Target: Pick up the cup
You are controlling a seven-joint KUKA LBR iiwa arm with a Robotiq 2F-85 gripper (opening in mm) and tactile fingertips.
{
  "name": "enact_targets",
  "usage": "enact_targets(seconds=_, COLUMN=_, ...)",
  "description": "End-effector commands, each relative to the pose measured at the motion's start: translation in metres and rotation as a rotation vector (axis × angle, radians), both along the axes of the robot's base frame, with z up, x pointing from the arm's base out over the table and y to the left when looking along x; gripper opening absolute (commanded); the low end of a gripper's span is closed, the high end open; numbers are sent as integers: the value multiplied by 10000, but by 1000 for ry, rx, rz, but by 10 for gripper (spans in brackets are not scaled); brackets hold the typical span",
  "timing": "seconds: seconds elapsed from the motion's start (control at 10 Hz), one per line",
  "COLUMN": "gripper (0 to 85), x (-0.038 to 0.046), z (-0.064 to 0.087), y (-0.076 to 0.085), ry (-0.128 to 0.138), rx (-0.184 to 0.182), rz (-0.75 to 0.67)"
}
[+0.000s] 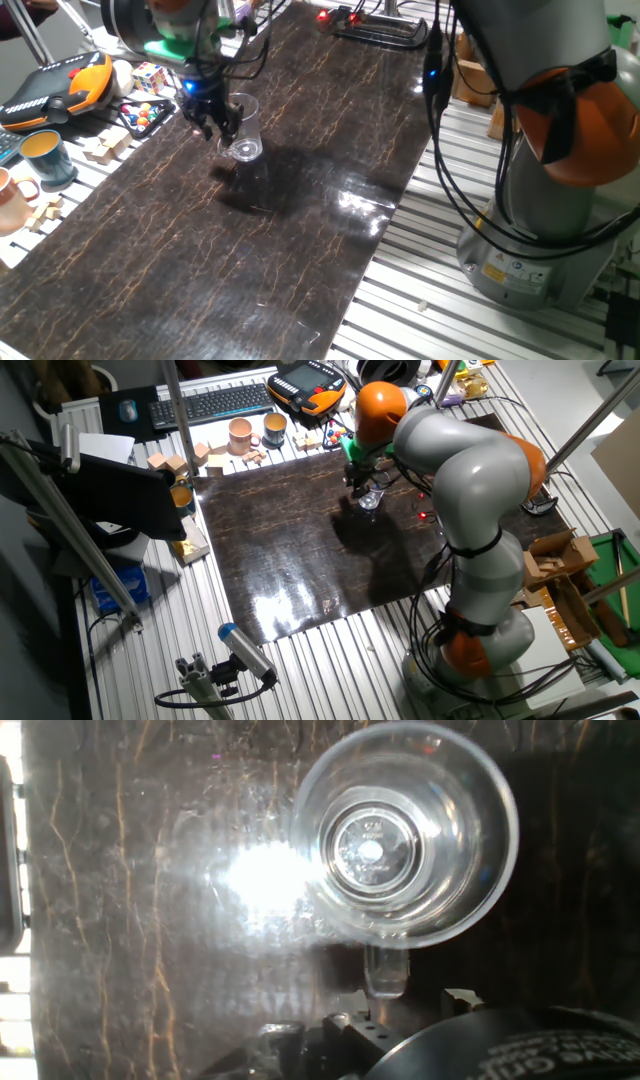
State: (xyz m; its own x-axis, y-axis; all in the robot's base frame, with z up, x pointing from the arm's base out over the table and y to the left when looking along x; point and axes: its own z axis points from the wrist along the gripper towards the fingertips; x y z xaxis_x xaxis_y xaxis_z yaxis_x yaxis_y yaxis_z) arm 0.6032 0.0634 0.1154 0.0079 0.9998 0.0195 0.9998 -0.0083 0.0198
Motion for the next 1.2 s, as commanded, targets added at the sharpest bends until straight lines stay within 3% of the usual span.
enact_targets(seconds=0.0, gripper=427, x=14, z=-32, y=13, ry=-3, rx=-7, rz=-8)
enact_targets(seconds=0.6, gripper=430, x=82, z=-152, y=-20, ry=1, rx=-19, rz=-24)
enact_targets(seconds=1.1, gripper=433, x=80, z=-211, y=-114, ry=6, rx=-25, rz=-21)
